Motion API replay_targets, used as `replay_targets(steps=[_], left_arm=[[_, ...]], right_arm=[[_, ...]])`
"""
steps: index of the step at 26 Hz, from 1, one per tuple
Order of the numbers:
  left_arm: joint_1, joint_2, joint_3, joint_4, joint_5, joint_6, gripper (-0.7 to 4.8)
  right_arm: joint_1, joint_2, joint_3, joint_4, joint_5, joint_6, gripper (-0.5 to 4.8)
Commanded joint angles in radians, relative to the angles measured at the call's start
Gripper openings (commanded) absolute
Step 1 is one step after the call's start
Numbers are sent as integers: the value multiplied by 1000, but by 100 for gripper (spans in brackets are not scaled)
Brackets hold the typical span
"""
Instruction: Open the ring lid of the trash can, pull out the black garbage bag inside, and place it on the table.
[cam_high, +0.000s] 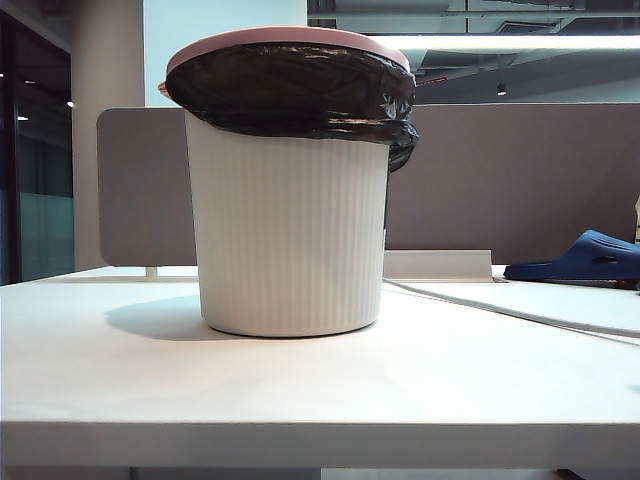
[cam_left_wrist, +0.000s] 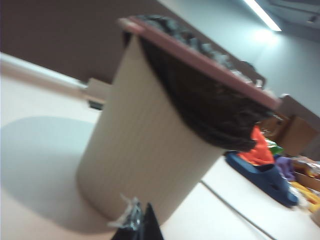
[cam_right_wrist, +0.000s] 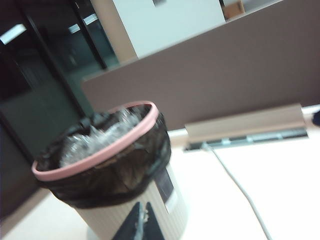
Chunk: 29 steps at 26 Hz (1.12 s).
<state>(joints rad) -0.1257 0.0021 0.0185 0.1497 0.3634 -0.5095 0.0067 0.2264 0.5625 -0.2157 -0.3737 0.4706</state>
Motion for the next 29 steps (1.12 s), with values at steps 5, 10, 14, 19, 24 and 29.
replay_targets(steps=[5,10,14,19,24,29], left_arm=[[2,0,226,-77,88,6,-5],[2,36,417,-195,218,46,-5],[2,161,565,-285,352,51,-5],[2,395,711,-335,448,114,-2],[1,578,773,-323,467,118,62],[-23,706,774,-275,460,166,82]], right_arm=[[2,406,313,-50,-180,-26,-1],[2,684,494,-40,-358,-21,0],[3,850,576,-27,-391,7,3],[3,1011,581,202,-538,227,23],[14,1137,581,392,-612,399,23],[25,1260,581,533,-639,523,86]])
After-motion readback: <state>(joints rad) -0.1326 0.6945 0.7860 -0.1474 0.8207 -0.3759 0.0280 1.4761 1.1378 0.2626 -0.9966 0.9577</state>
